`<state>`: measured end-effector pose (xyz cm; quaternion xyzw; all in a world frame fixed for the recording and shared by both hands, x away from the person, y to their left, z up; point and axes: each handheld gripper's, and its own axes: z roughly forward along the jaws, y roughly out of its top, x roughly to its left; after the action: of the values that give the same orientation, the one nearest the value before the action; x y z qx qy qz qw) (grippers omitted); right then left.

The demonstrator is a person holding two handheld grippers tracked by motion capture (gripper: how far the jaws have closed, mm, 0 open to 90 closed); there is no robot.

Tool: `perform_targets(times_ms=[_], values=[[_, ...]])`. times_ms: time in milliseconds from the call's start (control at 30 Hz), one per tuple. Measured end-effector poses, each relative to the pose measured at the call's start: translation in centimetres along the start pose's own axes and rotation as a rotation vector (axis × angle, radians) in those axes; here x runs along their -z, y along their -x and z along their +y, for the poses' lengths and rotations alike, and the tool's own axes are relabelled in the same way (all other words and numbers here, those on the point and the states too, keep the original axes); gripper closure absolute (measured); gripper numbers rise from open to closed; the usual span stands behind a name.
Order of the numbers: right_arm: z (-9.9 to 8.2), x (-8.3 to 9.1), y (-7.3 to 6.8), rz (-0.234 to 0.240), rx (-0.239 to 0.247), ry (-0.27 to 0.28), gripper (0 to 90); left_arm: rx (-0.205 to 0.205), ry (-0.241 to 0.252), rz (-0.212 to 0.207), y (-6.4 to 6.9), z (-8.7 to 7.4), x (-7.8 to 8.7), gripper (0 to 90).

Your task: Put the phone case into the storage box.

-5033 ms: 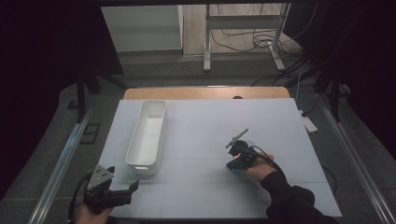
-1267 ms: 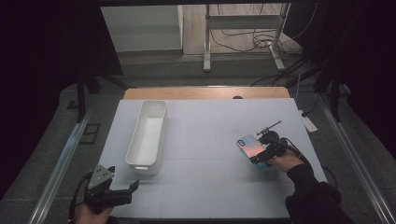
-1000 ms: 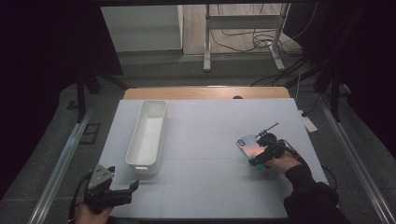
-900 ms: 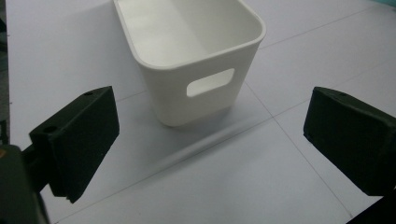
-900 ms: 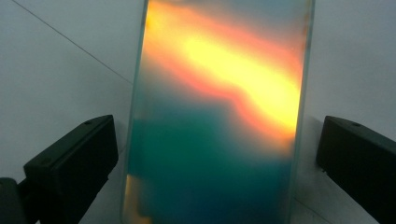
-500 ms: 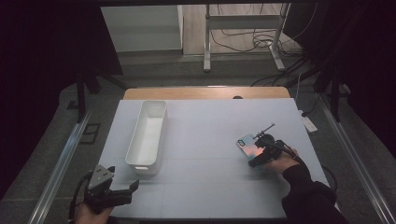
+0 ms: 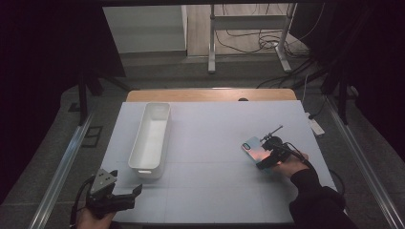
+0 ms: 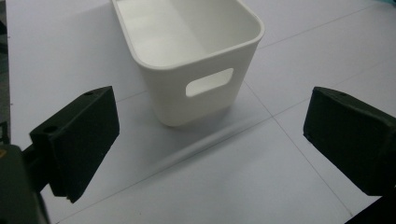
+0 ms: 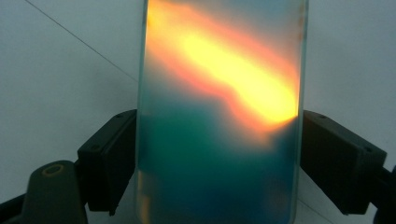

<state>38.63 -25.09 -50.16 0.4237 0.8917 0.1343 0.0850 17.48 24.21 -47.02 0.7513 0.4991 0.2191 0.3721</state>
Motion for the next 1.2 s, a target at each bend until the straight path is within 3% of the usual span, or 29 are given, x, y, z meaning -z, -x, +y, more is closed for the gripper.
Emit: perform_targets(times_ms=[333, 533, 767, 1200], values=[[-0.4, 0.2, -0.1, -0.005, 0.029, 0.024, 17.0, -0.001, 0.014, -0.021, -0.1, 0.0, 0.1, 1.8], [-0.7, 0.8, -0.2, -0.006, 0.040, 0.054, 17.0, 0.022, 0.018, -0.034, -0.4, -0.1, 0.1, 2.5], [-0.9, 1.7, -0.6, 0.007, 0.059, 0.106, 17.0, 0.038, 0.020, -0.022, -0.4, -0.1, 0.2, 2.5], [-1.6, 3.3, -1.3, 0.044, 0.092, 0.186, 16.9, 0.018, 0.008, 0.010, -0.1, 0.1, 0.1, 1.9]])
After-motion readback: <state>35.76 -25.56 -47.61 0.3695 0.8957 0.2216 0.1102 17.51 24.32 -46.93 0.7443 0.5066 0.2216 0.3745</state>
